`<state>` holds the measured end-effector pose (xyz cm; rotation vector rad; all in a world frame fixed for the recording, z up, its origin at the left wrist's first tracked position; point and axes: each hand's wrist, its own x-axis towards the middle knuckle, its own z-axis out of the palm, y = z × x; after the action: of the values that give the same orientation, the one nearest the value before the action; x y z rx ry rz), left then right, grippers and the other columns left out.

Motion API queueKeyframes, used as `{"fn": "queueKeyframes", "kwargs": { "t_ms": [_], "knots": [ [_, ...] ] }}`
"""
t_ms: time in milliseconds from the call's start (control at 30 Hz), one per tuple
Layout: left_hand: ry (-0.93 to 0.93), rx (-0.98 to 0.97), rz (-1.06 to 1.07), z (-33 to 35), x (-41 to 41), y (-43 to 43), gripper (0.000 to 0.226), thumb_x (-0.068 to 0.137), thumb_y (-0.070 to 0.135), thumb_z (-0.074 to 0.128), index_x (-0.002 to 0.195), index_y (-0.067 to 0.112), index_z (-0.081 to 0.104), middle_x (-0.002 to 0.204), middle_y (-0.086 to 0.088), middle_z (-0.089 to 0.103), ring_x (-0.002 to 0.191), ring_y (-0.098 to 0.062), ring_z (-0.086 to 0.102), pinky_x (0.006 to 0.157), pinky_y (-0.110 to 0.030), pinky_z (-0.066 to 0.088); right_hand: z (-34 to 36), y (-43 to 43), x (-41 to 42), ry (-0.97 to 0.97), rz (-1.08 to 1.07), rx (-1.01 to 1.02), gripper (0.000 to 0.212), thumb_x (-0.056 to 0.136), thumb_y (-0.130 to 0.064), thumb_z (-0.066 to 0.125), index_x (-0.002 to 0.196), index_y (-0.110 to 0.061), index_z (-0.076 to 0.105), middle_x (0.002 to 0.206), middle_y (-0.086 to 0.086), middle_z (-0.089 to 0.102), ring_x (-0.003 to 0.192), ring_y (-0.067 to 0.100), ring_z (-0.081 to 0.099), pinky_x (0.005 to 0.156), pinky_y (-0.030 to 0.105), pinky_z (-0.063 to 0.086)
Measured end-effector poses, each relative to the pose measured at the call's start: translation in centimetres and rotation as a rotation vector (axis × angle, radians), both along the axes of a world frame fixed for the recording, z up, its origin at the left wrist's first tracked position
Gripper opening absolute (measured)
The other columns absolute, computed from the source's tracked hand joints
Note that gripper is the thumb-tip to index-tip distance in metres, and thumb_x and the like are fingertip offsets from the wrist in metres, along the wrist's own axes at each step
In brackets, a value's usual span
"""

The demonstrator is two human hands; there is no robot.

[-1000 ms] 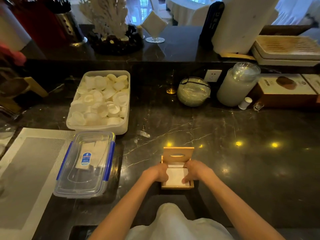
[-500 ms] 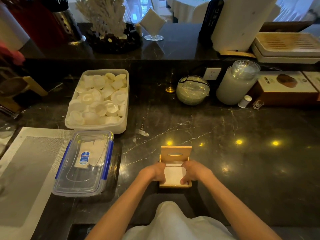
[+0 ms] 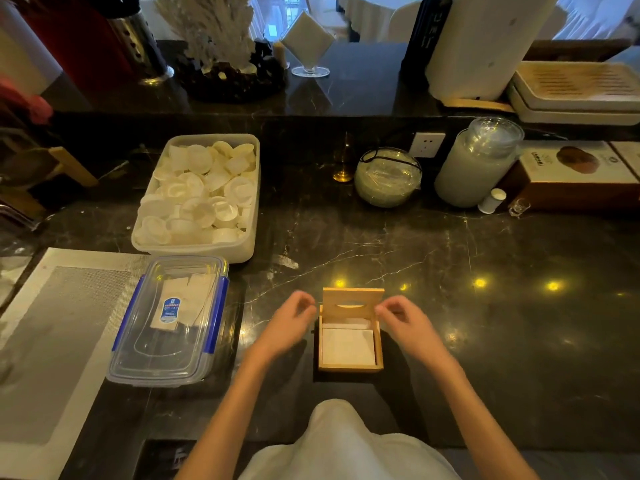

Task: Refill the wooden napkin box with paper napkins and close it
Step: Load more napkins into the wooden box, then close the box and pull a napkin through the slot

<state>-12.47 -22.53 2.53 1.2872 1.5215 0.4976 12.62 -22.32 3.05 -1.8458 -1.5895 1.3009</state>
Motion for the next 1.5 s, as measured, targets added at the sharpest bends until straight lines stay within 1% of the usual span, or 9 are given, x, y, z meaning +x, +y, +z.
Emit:
{"fn": "queueKeyframes", "kwargs": {
  "t_ms": [133, 400, 500, 600, 767, 933, 1167, 1400, 1500],
  "knots": [
    [-0.299, -0.093, 0.096, 0.9, 0.9, 0.0, 0.042, 0.101, 0.046, 0.041, 0.142, 0.040, 0.040, 0.147, 0.010, 0.042, 0.133, -0.012, 0.040, 0.108, -0.042, 0.041, 0.7, -0.1, -0.1, 0.399, -0.147, -0.061, 0.041, 0.094, -0.051, 0.046, 0.125, -0.026, 0.055, 0.126, -0.008, 0.061, 0.119, 0.006, 0.056, 0.097, 0.031, 0.047],
    [-0.390, -0.123, 0.147, 1.0, 2.0, -1.9, 0.045, 0.101, 0.052, 0.024, 0.123, 0.039, 0.061, 0.143, 0.007, 0.051, 0.135, -0.010, 0.042, 0.117, -0.040, 0.029, -0.3, -2.3, 0.4, 0.375, -0.075, 0.020, 0.045, 0.092, -0.061, 0.030, 0.126, -0.045, 0.056, 0.139, -0.018, 0.051, 0.131, 0.001, 0.043, 0.110, 0.035, 0.036],
    [-0.371, -0.090, 0.122, 0.1, 1.7, -3.7, 0.047, 0.104, 0.041, 0.022, 0.120, 0.032, 0.064, 0.126, 0.026, 0.050, 0.117, 0.008, 0.044, 0.104, -0.022, 0.032, -1.1, -4.2, 1.4, 0.367, -0.052, 0.035, 0.048, 0.093, -0.060, 0.026, 0.116, -0.043, 0.065, 0.141, -0.016, 0.049, 0.131, -0.004, 0.041, 0.110, 0.032, 0.033],
    [-0.280, -0.086, 0.070, -1.4, 1.9, -5.5, 0.037, 0.104, 0.039, 0.030, 0.123, 0.033, 0.061, 0.132, 0.025, 0.037, 0.123, 0.005, 0.035, 0.097, -0.015, 0.027, -3.0, -6.4, 2.0, 0.224, 0.036, 0.028, 0.050, 0.088, -0.069, 0.024, 0.111, -0.049, 0.064, 0.147, -0.016, 0.039, 0.140, 0.000, 0.028, 0.113, 0.029, 0.023],
    [-0.194, -0.058, 0.037, -3.7, 2.4, -6.9, 0.029, 0.102, 0.029, 0.047, 0.130, 0.036, 0.052, 0.142, 0.010, 0.042, 0.135, -0.014, 0.038, 0.114, -0.037, 0.035, -4.5, -7.8, 1.8, -0.033, 0.159, 0.092, 0.027, 0.097, -0.053, 0.038, 0.115, -0.051, 0.058, 0.154, -0.017, 0.022, 0.147, 0.003, -0.006, 0.117, 0.040, 0.007],
    [-0.168, -0.038, 0.039, -3.8, 3.0, -6.7, 0.041, 0.097, 0.012, 0.055, 0.131, 0.032, 0.048, 0.143, 0.006, 0.042, 0.134, -0.012, 0.039, 0.114, -0.035, 0.037, -3.4, -5.1, -0.7, -0.232, 0.192, 0.349, 0.021, 0.097, -0.034, 0.054, 0.113, -0.032, 0.068, 0.157, -0.007, 0.028, 0.149, 0.011, -0.005, 0.115, 0.037, 0.010],
    [-0.153, -0.025, 0.024, -4.2, 3.0, -6.8, 0.044, 0.097, 0.012, 0.054, 0.133, 0.035, 0.047, 0.145, 0.007, 0.040, 0.136, -0.008, 0.034, 0.113, -0.029, 0.028, -4.5, -2.8, -5.0, -0.681, 0.484, 0.427, 0.029, 0.099, -0.037, 0.044, 0.112, -0.029, 0.069, 0.163, 0.009, 0.016, 0.148, 0.036, -0.011, 0.115, 0.056, -0.004],
    [-0.168, -0.024, 0.029, -4.2, 3.0, -7.2, 0.044, 0.099, 0.015, 0.051, 0.137, 0.037, 0.043, 0.149, 0.008, 0.035, 0.139, -0.008, 0.031, 0.116, -0.033, 0.027, -5.1, -2.2, -6.0, -0.812, 0.526, 0.456, 0.028, 0.094, -0.040, 0.052, 0.096, -0.023, 0.075, 0.161, 0.011, 0.020, 0.148, 0.041, -0.004, 0.112, 0.059, -0.017],
    [-0.167, -0.022, 0.021, -4.3, 3.1, -7.2, 0.044, 0.099, 0.015, 0.051, 0.137, 0.037, 0.043, 0.149, 0.008, 0.035, 0.139, -0.008, 0.031, 0.115, -0.032, 0.027, -5.0, -2.7, -5.7, -0.805, 0.526, 0.470, 0.025, 0.095, -0.037, 0.053, 0.101, -0.024, 0.073, 0.160, 0.012, 0.026, 0.149, 0.041, 0.000, 0.115, 0.060, -0.009]
  ]
}}
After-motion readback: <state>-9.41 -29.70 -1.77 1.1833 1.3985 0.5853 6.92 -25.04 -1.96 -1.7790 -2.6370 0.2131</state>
